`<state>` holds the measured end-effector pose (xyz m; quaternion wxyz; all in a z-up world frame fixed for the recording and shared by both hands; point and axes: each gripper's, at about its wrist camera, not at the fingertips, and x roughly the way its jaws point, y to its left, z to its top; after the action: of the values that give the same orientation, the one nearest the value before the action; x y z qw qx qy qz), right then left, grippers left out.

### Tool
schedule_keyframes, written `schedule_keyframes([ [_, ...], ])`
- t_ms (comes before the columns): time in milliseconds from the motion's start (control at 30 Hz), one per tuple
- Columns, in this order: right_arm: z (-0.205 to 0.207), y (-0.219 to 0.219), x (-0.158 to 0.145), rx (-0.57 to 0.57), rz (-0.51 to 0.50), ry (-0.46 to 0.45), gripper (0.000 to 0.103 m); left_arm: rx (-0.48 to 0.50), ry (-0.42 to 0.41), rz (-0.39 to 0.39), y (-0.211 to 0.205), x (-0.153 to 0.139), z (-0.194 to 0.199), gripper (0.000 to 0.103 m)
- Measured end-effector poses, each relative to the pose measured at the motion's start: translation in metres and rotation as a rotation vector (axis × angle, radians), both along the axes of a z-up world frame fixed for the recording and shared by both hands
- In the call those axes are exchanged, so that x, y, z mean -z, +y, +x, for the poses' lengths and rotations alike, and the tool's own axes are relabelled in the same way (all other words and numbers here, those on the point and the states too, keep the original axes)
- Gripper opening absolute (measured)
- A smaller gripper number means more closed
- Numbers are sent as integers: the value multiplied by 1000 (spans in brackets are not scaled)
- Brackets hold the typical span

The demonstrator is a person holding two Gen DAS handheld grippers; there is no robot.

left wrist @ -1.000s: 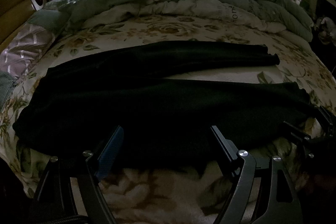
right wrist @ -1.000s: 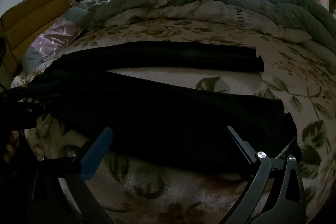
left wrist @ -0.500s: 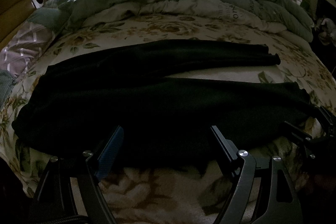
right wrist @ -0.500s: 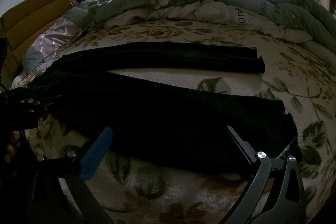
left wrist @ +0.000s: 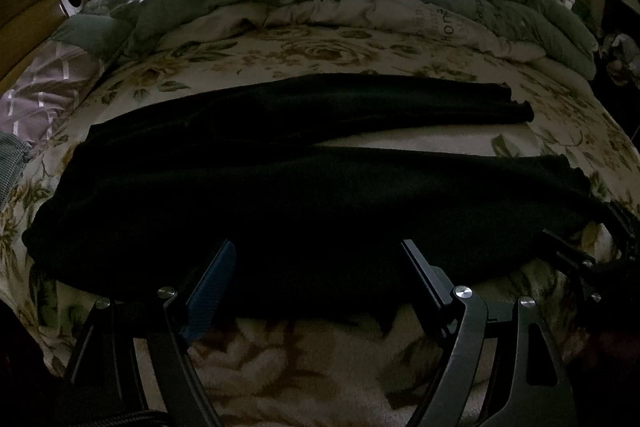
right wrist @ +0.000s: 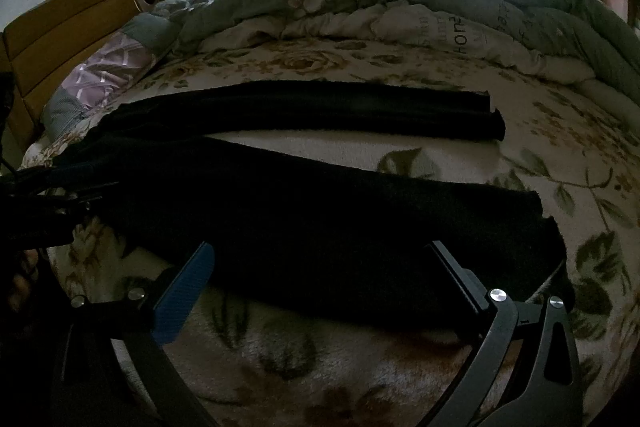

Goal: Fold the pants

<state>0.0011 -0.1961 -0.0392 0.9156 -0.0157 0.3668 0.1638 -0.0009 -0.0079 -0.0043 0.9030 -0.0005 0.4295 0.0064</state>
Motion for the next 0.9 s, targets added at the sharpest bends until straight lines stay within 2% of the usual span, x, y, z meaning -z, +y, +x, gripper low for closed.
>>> schedule_keyframes([
  [567, -1, 2, -5, -4, 6, -6, 103, 15, 13, -9, -1, 2, 3, 82],
  [900, 4, -2, -14, -17, 41, 16, 103, 78, 15, -20, 4, -4, 10, 82],
])
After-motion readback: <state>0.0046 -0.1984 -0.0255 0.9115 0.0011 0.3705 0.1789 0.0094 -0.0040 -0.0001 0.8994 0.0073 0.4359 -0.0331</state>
